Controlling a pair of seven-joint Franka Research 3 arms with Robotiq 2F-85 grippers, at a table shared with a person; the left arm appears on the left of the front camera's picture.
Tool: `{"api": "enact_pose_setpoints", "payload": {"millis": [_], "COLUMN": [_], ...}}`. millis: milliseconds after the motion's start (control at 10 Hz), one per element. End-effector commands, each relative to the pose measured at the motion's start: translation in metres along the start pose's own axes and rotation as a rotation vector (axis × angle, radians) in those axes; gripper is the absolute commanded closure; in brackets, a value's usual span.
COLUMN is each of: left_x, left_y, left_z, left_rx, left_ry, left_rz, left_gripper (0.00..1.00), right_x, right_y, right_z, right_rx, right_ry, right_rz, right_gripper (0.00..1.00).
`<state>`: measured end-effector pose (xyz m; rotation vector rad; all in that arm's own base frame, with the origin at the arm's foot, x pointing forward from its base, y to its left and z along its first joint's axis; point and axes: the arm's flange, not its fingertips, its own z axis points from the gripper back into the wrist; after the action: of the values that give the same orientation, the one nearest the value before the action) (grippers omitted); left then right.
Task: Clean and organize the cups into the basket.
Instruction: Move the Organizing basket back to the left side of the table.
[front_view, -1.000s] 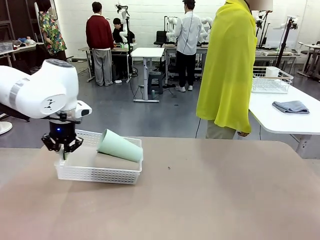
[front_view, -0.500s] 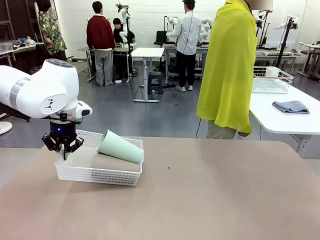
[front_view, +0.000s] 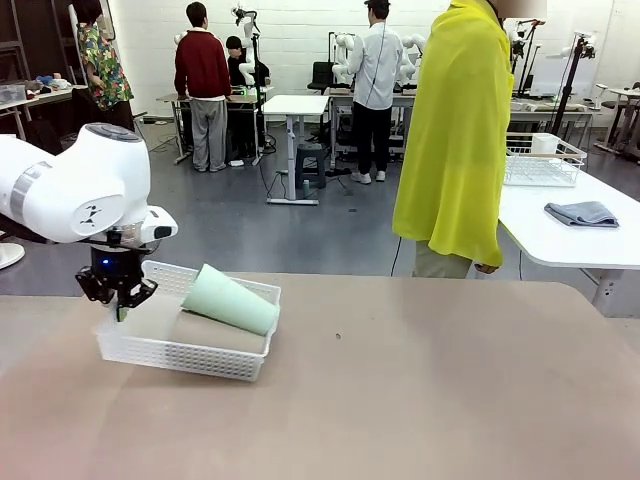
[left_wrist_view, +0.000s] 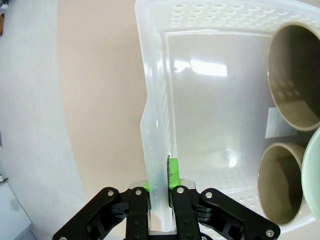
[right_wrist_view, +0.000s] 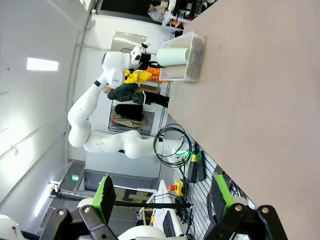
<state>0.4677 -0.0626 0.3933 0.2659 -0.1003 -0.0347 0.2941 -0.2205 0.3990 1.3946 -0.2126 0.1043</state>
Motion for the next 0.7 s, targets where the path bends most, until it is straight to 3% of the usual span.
{"api": "enact_pose_setpoints", "payload": {"millis": [0,600], "left_x": [-0.012,-0.023], "left_y": [0.04,0.127], "left_z": [-0.013,-0.037], "left_rx": [0.056,0.054], "left_ry": [-0.035,0.035], "left_rz": [-0.071,0.119], "left_gripper": [0.94,0.94], "right_x": [0.002,0.002], "right_y": [-0.001,-0.001], "right_z": [0.001,0.001], "right_rx": [-0.003,-0.003], "right_ry": [-0.013,-0.013], "right_rz": [0.019,0.019], "right_gripper": [0.0,0.0]}}
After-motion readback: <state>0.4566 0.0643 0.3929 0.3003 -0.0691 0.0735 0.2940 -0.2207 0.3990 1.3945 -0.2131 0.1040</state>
